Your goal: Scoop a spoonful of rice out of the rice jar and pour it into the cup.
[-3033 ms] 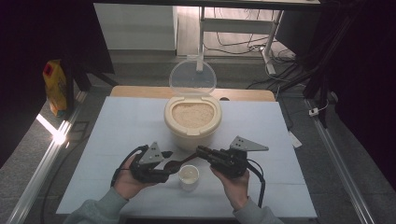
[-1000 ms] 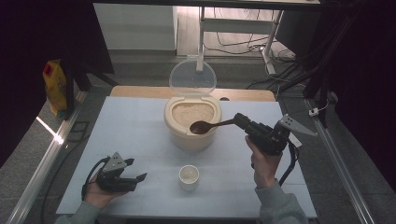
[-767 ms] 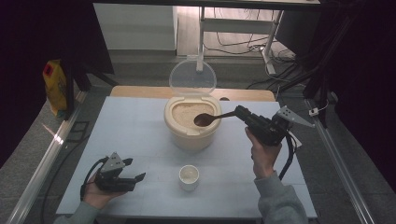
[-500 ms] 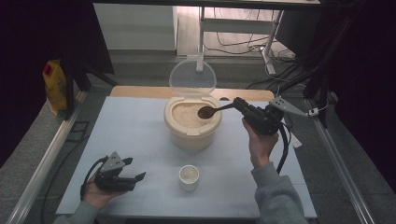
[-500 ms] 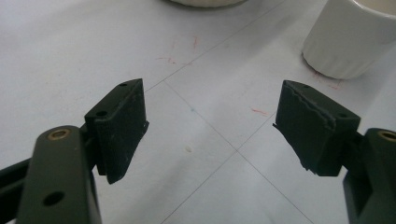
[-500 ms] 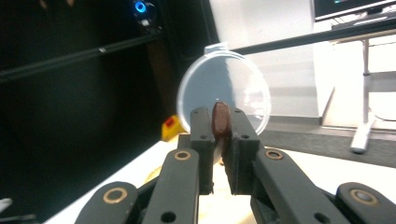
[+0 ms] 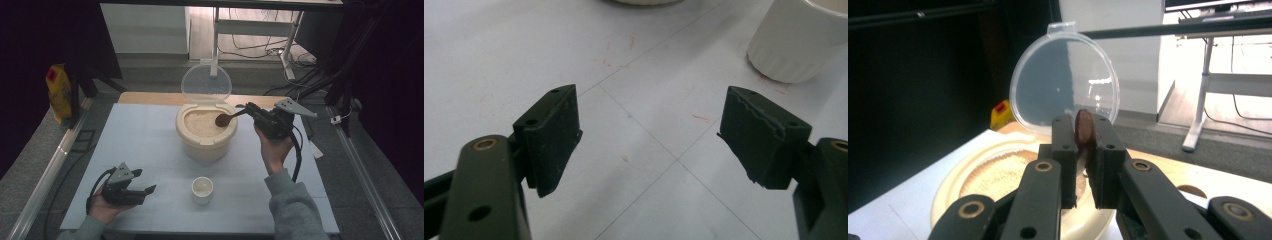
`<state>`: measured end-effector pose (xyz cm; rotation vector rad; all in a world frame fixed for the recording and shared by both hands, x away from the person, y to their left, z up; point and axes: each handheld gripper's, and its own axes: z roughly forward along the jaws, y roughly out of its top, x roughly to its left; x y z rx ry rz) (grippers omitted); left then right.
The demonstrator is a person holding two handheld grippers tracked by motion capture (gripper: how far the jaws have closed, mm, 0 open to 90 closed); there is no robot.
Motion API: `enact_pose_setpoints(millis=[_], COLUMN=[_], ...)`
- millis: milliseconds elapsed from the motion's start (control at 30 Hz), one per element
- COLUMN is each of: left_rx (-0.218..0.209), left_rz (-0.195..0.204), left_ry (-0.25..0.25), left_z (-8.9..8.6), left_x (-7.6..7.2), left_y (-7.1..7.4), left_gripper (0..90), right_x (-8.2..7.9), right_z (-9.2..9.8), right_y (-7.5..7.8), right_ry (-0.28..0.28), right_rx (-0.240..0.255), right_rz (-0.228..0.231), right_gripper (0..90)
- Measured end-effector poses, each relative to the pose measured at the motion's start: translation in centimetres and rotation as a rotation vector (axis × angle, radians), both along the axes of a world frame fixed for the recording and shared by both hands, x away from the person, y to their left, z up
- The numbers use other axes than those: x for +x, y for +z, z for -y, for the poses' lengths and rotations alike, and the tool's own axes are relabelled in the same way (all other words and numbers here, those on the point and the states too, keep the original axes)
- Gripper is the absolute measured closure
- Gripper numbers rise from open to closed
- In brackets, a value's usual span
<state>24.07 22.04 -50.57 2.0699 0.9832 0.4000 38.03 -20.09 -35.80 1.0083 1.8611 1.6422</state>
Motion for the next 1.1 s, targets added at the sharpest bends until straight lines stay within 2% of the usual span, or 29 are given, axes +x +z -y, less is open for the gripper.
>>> enact_pose_setpoints(millis=[167, 433, 767, 1100], left_rx=[0.002, 0.003, 0.007, 0.008], left_rz=[0.002, 0.004, 0.005, 0.007], left_ry=[0.001, -0.001, -0.002, -0.002], left_z=[0.0, 0.0, 0.1, 0.1], left_x=[0.0, 0.0, 0.0, 0.0], left_y=[0.0, 0.1, 0.1, 0.1], left_gripper=[23.8, 23.8, 23.7, 23.7], right_x=[0.2, 0.8, 1.3, 1.5], right_z=[-0.5, -0.9, -0.8, -0.8], right_y=[-0.3, -1.5, -3.2, -4.4], right_ry=[0.011, 0.036, 0.045, 0.033], right_rx=[0.003, 0.060, 0.166, 0.250], right_rz=[-0.030, -0.103, -0.198, -0.258], right_gripper=[82.8, 82.9, 82.9, 83.0])
